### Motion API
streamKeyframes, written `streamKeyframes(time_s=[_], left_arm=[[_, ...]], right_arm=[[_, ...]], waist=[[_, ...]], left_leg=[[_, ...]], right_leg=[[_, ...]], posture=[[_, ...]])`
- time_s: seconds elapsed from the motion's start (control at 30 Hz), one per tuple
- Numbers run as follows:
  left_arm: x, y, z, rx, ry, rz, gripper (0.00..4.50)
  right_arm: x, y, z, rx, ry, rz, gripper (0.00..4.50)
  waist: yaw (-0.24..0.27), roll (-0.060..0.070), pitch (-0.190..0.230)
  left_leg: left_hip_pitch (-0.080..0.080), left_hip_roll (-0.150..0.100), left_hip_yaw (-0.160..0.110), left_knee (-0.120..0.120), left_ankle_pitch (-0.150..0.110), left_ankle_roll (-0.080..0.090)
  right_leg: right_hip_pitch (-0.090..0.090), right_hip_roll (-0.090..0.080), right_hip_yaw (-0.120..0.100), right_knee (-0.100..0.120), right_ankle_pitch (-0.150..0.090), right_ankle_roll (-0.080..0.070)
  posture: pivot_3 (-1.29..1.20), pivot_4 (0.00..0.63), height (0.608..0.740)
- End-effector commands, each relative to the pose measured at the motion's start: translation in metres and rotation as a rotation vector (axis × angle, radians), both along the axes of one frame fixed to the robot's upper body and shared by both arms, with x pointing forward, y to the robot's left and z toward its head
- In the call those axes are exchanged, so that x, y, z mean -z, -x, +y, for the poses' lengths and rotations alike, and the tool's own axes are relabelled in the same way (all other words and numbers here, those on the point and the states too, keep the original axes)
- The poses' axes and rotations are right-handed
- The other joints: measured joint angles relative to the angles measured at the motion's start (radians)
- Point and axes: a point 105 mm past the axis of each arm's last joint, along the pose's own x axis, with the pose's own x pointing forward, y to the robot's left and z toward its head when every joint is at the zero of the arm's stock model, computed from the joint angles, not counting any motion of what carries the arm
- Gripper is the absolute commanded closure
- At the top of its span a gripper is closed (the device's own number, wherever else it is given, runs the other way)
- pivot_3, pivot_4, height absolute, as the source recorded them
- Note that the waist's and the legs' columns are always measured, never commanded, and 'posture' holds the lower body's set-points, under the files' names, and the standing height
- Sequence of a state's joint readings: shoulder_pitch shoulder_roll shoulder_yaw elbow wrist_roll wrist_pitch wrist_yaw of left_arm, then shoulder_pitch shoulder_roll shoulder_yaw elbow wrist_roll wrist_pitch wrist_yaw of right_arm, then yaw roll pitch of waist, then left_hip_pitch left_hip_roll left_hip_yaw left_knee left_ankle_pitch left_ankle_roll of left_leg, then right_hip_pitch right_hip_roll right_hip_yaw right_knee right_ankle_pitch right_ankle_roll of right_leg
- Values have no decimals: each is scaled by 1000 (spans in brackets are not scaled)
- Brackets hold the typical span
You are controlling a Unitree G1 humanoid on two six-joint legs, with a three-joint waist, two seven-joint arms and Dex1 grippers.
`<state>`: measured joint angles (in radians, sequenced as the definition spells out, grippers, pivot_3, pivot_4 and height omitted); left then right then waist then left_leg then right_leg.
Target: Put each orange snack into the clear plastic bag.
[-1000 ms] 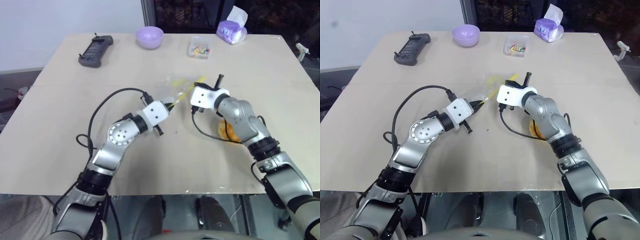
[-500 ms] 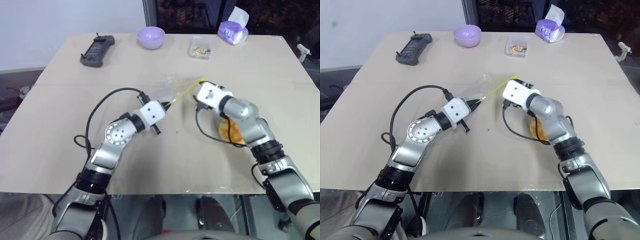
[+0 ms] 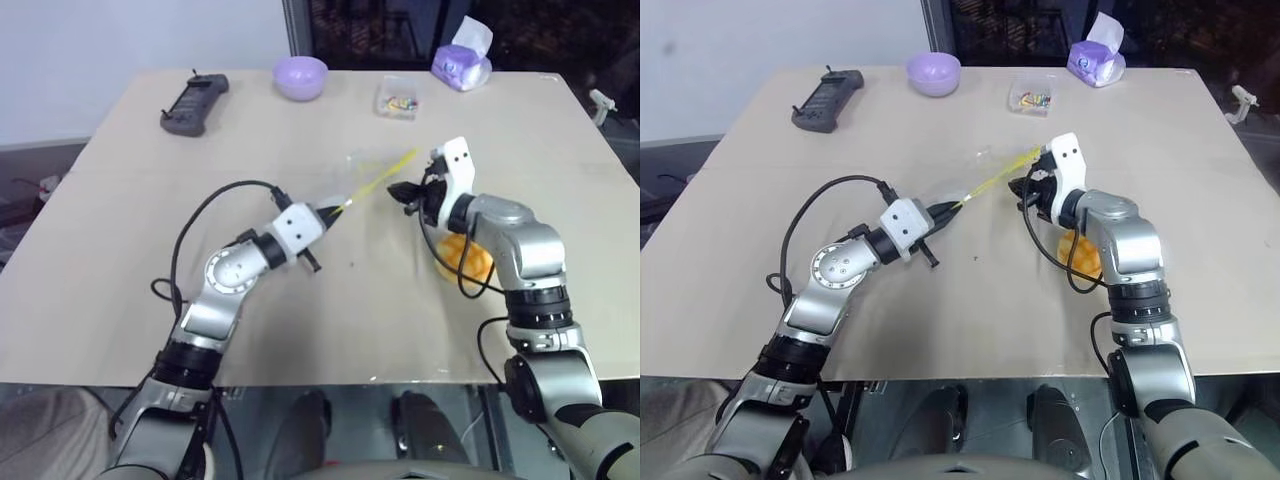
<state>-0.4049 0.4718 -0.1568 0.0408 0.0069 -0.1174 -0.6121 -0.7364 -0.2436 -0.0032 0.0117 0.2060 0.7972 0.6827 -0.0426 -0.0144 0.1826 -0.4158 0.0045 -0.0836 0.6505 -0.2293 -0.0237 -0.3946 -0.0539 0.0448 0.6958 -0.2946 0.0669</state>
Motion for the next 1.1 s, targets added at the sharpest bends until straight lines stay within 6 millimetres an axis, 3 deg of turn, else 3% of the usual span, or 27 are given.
streamKeyframes(time_s=[0.03,0.5,1.0,1.1], left_arm=[[-10,2,0,15,22,-44,4500],[-16,5,-7,44,57,-56,4500],[-22,27,-26,212,46,-72,4500],[-21,29,-26,232,36,-68,4500]], right_arm=[[-21,18,16,-114,-5,-74,4447],[-11,25,34,-175,27,-42,4447],[7,1,18,-29,27,44,4447],[4,-3,17,-23,62,-35,4447]], waist=[[0,0,0],[0,0,0],[-1,0,0],[0,0,0]], left_leg=[[0,0,0,0,0,0],[0,0,0,0,0,0],[0,0,0,0,0,0],[0,0,0,0,0,0]], right_leg=[[0,0,0,0,0,0],[0,0,0,0,0,0],[0,0,0,0,0,0],[0,0,0,0,0,0]], posture=[[0,150,736],[0,150,736],[0,150,736],[0,150,736]])
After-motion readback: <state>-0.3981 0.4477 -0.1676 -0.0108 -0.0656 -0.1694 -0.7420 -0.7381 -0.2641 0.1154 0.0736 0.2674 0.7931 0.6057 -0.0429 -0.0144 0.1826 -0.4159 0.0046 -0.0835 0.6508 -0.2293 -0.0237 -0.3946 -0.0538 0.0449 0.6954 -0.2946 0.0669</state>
